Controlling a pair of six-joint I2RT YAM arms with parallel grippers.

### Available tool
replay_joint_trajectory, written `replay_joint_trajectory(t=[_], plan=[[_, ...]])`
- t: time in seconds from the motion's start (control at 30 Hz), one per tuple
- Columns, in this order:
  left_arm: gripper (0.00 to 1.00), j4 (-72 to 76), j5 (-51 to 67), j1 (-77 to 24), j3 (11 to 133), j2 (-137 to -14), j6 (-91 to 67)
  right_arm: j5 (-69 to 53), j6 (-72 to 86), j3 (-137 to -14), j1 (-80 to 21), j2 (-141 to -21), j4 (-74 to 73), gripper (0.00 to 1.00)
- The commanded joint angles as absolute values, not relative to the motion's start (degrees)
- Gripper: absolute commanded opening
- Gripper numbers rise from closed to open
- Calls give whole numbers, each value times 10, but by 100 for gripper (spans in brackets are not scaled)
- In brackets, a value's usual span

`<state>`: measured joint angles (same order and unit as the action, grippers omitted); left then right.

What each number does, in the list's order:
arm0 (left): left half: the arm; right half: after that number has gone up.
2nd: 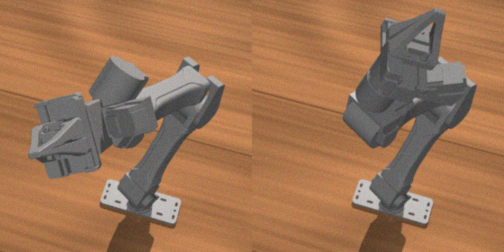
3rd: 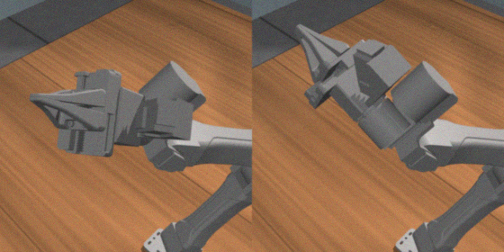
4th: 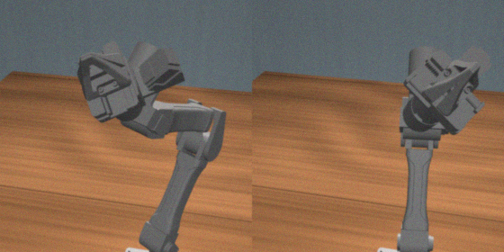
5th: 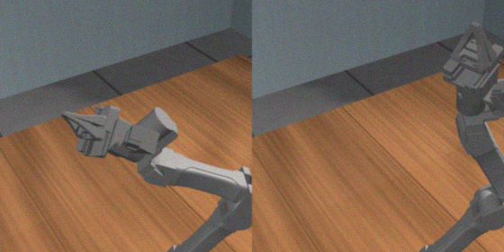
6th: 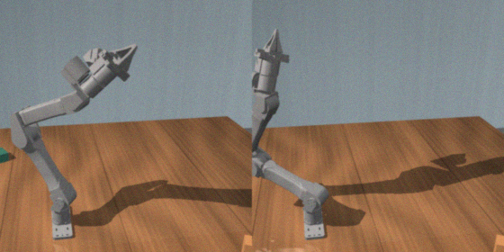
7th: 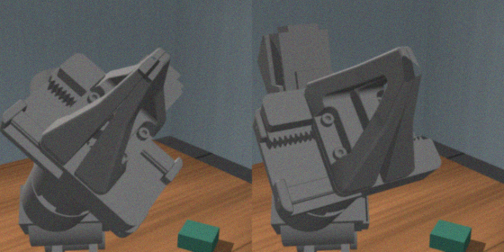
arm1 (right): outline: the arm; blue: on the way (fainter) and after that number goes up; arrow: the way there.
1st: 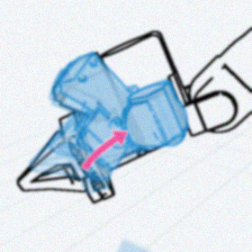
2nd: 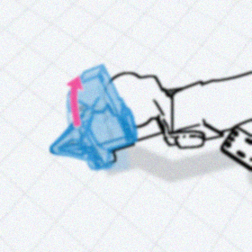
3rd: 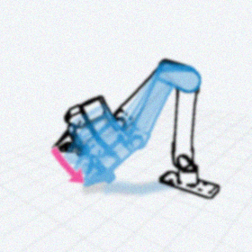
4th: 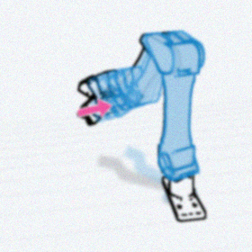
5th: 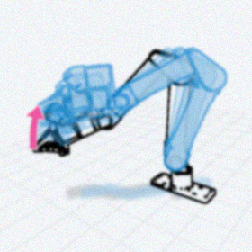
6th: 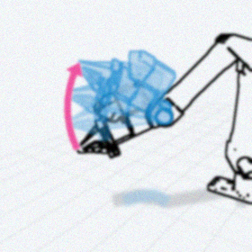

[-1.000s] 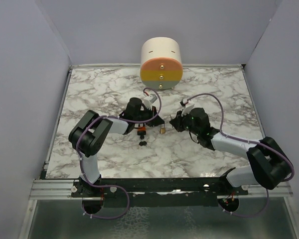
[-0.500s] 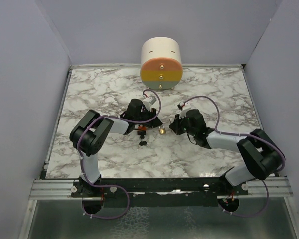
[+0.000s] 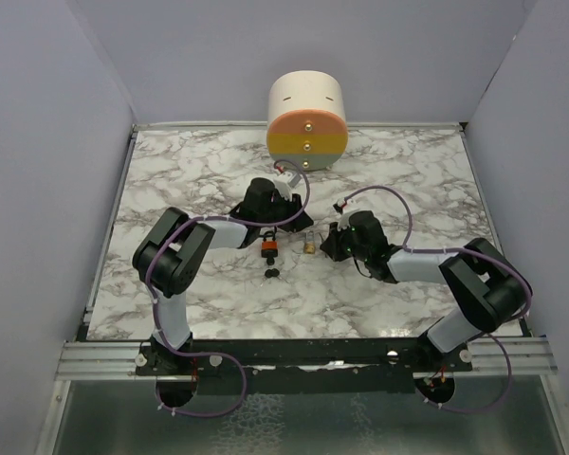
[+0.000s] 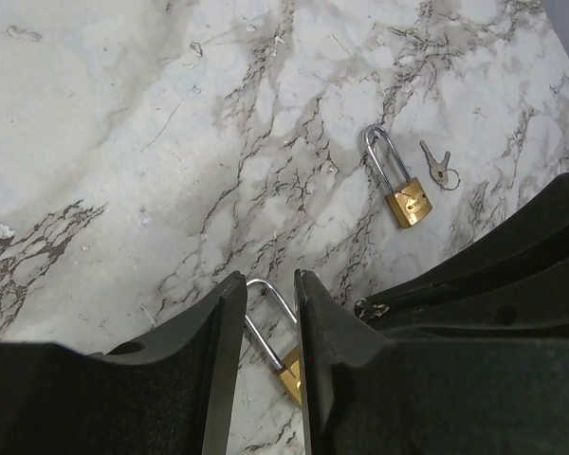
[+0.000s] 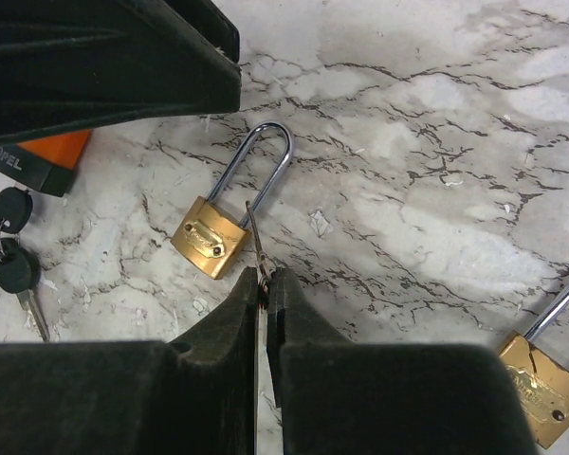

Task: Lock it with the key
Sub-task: Place the lock at the center of the board, then place the key at the center of the board.

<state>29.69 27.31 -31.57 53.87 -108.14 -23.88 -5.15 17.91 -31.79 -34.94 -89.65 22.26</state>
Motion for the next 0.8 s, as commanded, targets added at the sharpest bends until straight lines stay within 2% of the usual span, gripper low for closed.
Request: replay_joint_trajectory(t=[0.0,0.23,0.4,0.5,0.77], plan=[[31,289,256,-316,553,-1092,-228,-44,186,-320,-354,-909,245,1],[33,289,243,-316,538,-1069,-227,-42,188,-329,-355,-926,239,2],[33,286,234,-316,526,-1052,-223,-44,193,-334,-355,-934,241,14],[33,282,230,-316,520,-1040,-221,-40,194,-335,-355,-930,239,27],[34,259,202,-316,513,-1001,-202,-14,183,-321,-356,-866,230,33]])
